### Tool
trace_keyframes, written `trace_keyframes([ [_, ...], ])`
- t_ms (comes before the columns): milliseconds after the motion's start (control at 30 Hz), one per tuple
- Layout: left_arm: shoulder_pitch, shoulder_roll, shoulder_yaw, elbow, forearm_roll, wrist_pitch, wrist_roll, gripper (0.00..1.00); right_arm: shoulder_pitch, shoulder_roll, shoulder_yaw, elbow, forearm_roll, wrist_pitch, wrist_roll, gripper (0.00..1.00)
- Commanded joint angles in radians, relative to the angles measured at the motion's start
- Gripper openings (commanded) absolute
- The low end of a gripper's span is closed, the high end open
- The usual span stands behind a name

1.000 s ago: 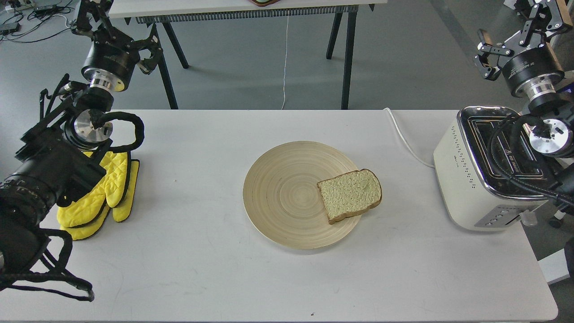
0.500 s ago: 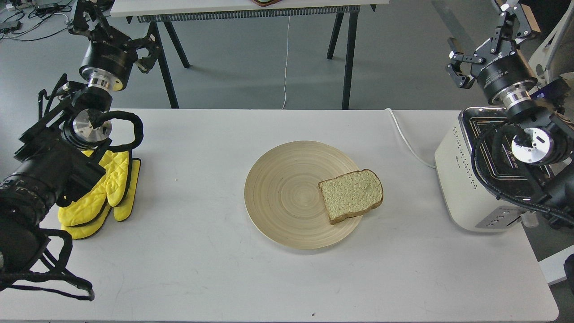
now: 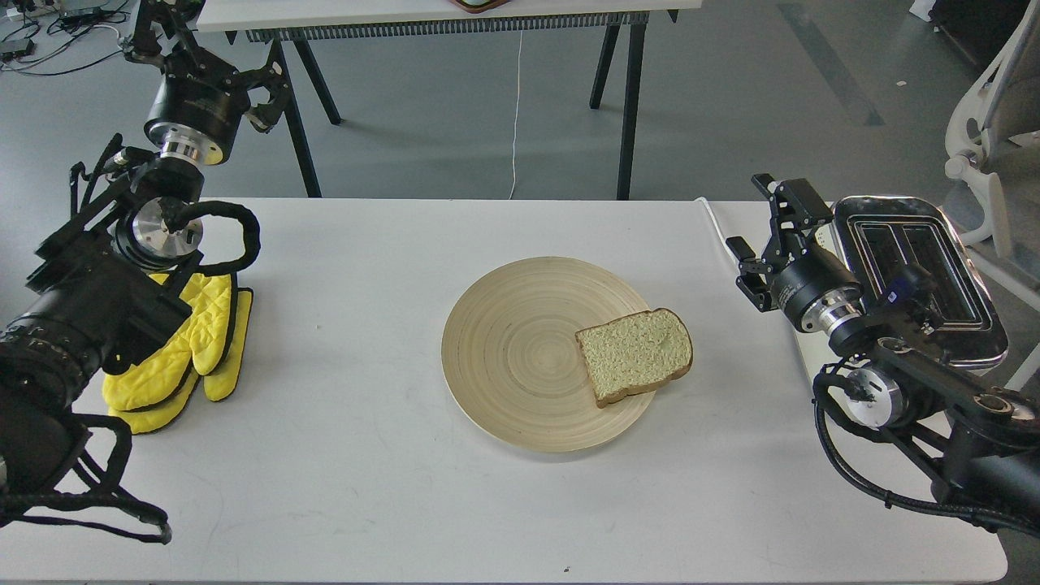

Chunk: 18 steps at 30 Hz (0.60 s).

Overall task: Put bread in toaster with right arm
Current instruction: 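Lower the right gripper toward the bread slice on the wooden plate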

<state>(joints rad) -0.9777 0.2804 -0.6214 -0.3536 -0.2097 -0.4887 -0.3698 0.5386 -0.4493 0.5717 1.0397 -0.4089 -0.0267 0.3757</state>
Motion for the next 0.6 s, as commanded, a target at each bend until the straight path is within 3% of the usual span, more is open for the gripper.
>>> trace_keyframes([
  [0, 0.001, 0.0, 0.0, 0.001, 0.0, 0.0, 0.0, 1.0, -0.02, 0.011, -0.041, 0.016, -0.027, -0.059, 0.0, 0.99],
  [567, 0.001, 0.0, 0.003, 0.001, 0.001, 0.0, 0.0, 1.0, -0.057, 0.02, -0.121, 0.019, -0.027, -0.119, 0.0, 0.98],
])
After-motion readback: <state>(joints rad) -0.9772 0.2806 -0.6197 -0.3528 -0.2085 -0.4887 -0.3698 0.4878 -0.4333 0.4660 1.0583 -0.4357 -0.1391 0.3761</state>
